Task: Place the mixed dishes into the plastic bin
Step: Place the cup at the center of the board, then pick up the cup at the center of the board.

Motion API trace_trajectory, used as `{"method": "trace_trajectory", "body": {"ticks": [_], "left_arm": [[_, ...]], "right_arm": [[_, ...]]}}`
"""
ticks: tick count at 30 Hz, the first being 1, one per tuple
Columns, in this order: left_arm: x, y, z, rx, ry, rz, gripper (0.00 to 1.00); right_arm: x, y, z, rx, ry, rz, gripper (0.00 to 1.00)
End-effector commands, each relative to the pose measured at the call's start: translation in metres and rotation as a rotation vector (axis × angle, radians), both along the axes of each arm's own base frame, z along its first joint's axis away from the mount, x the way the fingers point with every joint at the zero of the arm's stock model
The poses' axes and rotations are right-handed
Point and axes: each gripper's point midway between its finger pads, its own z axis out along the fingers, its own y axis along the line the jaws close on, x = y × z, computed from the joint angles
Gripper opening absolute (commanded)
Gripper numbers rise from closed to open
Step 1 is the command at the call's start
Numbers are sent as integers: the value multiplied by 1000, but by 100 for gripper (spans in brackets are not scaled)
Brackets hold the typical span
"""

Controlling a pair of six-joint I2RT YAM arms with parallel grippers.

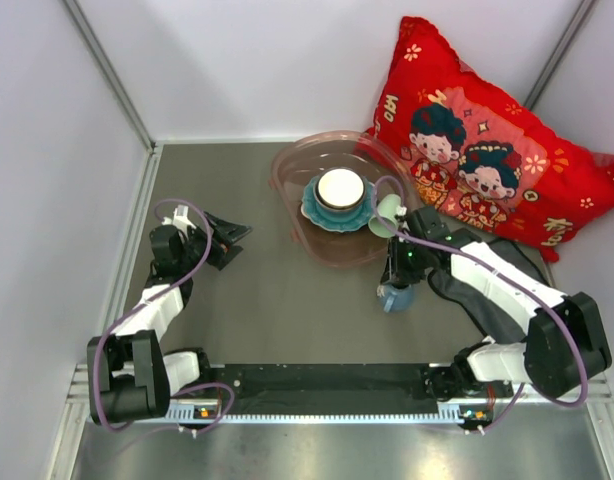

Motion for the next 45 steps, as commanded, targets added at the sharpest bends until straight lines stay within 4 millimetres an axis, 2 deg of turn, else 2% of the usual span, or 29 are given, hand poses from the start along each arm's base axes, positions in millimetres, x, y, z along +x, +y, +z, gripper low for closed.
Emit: {"method": "trace_trajectory", "body": {"ticks": [1, 5, 8, 12, 13, 15, 16, 17, 19, 20, 22, 24, 30, 36, 45], "left_arm": [[5, 2, 20, 26, -81, 2, 96], [4, 2, 19, 25, -76, 1, 96], [4, 1, 19, 23, -77, -3, 95], [5, 1, 21, 25, -83, -4, 96], [5, 1, 21, 26, -84, -6, 96], [6, 1, 23, 26, -90, -10, 95], [7, 0, 23, 26, -87, -12, 95], [8, 1, 25, 27, -91, -12, 96], [8, 0, 26, 31, -92, -19, 95], [9, 1, 27, 34, -94, -18, 95], [9, 0, 27, 36, -91, -24, 95], [9, 0, 28, 37, -92, -27, 96], [9, 0, 30, 46, -94, -34, 96], [10, 1, 31, 49, -92, -32, 96], [10, 0, 32, 50, -91, -38, 95]], "right_arm": [[22, 8, 34, 29, -123, -3, 33], [28, 4, 62, 20, -183, -16, 36], [30, 2, 91, 32, -230, -35, 38], [20, -12, 102, -13, -217, -137, 42], [14, -33, 92, -131, -190, -207, 42], [4, -31, 87, -189, -174, -240, 42], [0, -38, 80, -254, -166, -266, 42], [-9, -28, 75, -250, -145, -275, 42], [-19, -24, 61, -306, -101, -295, 42], [-29, -13, 57, -306, -87, -303, 42], [-36, -11, 44, -382, -63, -360, 43], [-42, -3, 39, -428, -78, -356, 42], [-40, 8, 27, -446, -88, -408, 43], [-35, -1, 27, -467, -127, -460, 45], [-33, -10, 1, -453, -102, -481, 48]]}}
